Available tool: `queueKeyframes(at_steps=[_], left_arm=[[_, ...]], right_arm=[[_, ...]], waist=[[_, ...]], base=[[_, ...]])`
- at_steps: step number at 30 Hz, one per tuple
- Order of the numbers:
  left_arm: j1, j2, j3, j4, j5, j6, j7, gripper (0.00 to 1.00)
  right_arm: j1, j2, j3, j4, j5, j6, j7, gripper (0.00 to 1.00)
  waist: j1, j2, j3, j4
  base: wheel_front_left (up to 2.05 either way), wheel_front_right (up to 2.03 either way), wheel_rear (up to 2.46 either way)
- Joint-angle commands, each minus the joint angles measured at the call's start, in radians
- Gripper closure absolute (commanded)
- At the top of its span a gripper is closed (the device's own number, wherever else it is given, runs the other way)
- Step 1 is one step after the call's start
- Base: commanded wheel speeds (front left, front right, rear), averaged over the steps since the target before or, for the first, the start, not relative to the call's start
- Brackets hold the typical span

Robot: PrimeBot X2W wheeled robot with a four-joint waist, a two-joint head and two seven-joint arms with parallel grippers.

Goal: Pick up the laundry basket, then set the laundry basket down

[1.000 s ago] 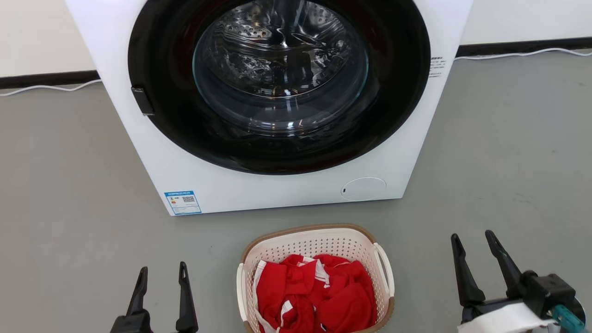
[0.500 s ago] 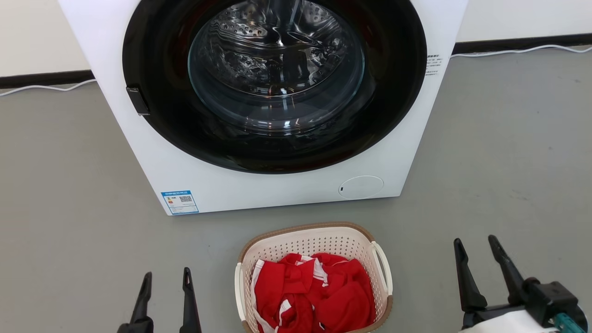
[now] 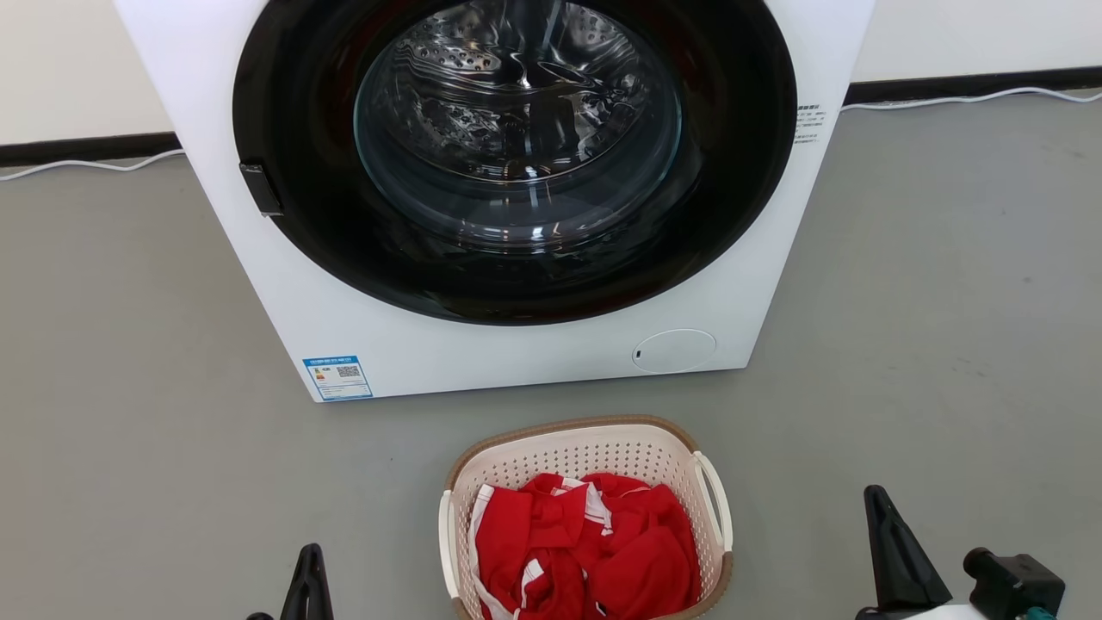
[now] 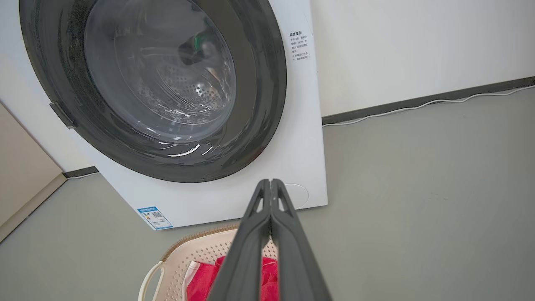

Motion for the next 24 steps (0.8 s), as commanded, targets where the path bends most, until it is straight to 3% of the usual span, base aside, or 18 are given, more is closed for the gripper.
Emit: queueKeyframes(at_steps=[1, 24], left_arm=[[-0.02, 0.009, 0.011, -0.02, -0.025, -0.01, 0.002, 1.0], [-0.071, 0.025, 0.053, 0.021, -0.309, -0.071, 0.057, 1.0]], right_arm=[[-0.021, -0.012, -0.007, -0.022, 0.026, 0.0, 0.006, 1.0], [-0.043, -0.015, -0.027, -0.015, 0.3, 0.0, 0.066, 1.0]], waist=[[0.0002, -0.0001, 0.0, 0.001], [-0.0004, -0.0001, -0.007, 0.011]], base=[[0.0, 0.0, 0.0], [0.0, 0.0, 0.0]])
